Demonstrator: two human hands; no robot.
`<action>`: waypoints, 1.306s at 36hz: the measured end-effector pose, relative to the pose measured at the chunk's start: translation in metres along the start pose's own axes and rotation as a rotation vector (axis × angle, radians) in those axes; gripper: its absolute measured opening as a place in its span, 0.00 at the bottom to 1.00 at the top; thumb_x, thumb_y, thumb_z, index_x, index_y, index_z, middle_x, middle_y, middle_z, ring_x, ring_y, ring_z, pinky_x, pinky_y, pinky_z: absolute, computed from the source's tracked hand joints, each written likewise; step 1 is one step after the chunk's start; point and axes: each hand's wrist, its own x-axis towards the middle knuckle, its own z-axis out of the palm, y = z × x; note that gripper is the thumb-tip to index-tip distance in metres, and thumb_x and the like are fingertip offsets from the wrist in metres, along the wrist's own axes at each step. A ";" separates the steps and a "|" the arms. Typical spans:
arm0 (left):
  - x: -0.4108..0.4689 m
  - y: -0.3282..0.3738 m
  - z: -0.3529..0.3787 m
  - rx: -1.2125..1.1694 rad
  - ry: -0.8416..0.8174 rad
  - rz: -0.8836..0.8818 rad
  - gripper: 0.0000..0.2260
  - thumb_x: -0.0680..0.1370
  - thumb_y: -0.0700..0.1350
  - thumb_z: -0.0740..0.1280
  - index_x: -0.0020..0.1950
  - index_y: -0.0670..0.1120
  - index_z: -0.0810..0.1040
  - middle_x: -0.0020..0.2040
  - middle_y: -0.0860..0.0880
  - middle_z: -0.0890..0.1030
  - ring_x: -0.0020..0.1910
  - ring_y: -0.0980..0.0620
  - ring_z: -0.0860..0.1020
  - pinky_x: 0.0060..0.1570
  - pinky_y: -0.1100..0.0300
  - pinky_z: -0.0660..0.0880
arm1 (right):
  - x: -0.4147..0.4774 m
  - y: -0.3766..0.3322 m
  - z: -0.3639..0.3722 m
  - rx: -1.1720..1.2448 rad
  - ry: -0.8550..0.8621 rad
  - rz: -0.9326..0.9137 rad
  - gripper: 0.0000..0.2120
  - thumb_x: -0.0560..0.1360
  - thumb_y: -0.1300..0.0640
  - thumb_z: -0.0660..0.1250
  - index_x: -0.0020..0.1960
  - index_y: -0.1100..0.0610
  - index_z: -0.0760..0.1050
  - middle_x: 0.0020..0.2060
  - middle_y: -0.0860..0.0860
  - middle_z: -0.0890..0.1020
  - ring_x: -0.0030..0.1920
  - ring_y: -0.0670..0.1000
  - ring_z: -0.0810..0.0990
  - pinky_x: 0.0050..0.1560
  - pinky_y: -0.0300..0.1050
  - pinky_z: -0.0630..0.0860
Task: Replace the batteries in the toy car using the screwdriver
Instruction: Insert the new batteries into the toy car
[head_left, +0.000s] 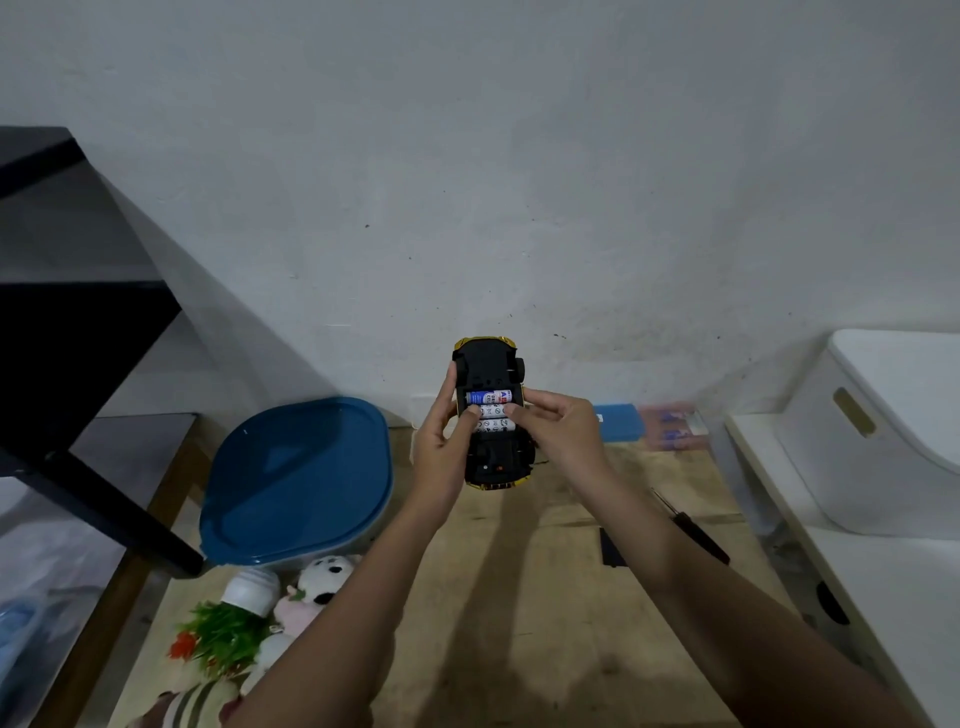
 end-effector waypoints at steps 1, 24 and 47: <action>0.000 -0.001 0.000 0.010 0.005 -0.002 0.24 0.80 0.41 0.61 0.69 0.64 0.63 0.60 0.47 0.78 0.54 0.53 0.79 0.49 0.60 0.79 | -0.001 0.001 0.001 -0.049 -0.019 -0.018 0.16 0.73 0.63 0.69 0.61 0.59 0.77 0.51 0.58 0.83 0.49 0.51 0.83 0.50 0.42 0.80; -0.002 0.012 -0.010 -0.023 -0.147 -0.050 0.23 0.81 0.49 0.57 0.73 0.65 0.54 0.63 0.54 0.74 0.55 0.52 0.78 0.48 0.58 0.77 | -0.024 0.018 0.005 -0.431 -0.050 -0.316 0.34 0.62 0.51 0.78 0.64 0.50 0.68 0.53 0.45 0.73 0.52 0.43 0.72 0.49 0.33 0.69; 0.001 -0.049 0.032 0.024 -0.356 -0.293 0.32 0.80 0.45 0.61 0.72 0.69 0.46 0.64 0.48 0.75 0.59 0.49 0.78 0.46 0.53 0.79 | -0.055 0.085 -0.048 -0.502 0.101 -0.158 0.41 0.61 0.44 0.77 0.69 0.51 0.64 0.59 0.48 0.74 0.56 0.43 0.73 0.50 0.37 0.70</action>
